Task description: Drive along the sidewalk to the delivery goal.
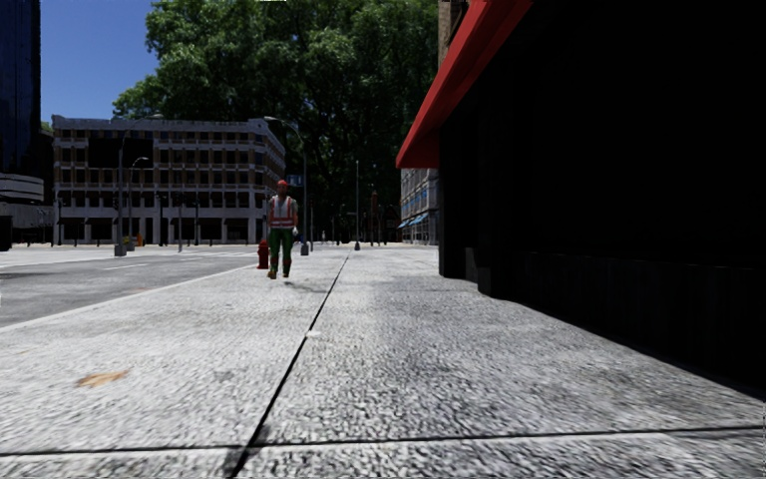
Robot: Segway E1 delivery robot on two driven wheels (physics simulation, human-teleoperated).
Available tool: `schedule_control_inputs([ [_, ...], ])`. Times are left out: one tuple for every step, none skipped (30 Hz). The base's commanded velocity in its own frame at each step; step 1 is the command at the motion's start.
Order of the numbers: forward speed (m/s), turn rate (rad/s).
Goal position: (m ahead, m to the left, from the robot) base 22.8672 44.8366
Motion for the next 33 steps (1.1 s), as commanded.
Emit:
schedule_control_inputs([
  [2.00,0.39],
  [2.00,0.39],
  [2.00,0.39],
  [2.00,0.39],
  [2.00,0.39],
  [2.00,0.39],
  [2.00,0.41],
  [2.00,0.47],
  [2.00,0.47],
  [2.00,0.40],
  [2.00,0.00],
  [2.00,0.00],
  [2.00,0.00],
  [2.00,0.00],
  [2.00,0.00],
  [2.00,0.00],
  [2.00,0.00],
  [2.00,0.00],
  [2.00,0.00],
  [2.00,0.00],
  [2.00,0.00],
  [2.00,0.00],
  [2.00,0.00],
  [2.00,0.00],
  [2.00,0.00],
  [2.00,0.00],
  [2.00,0.00],
  [2.00,0.00],
  [2.00,0.00],
  [2.00,0.00],
  [2.00,0.00],
  [2.00,0.00],
  [2.00,0.00],
])
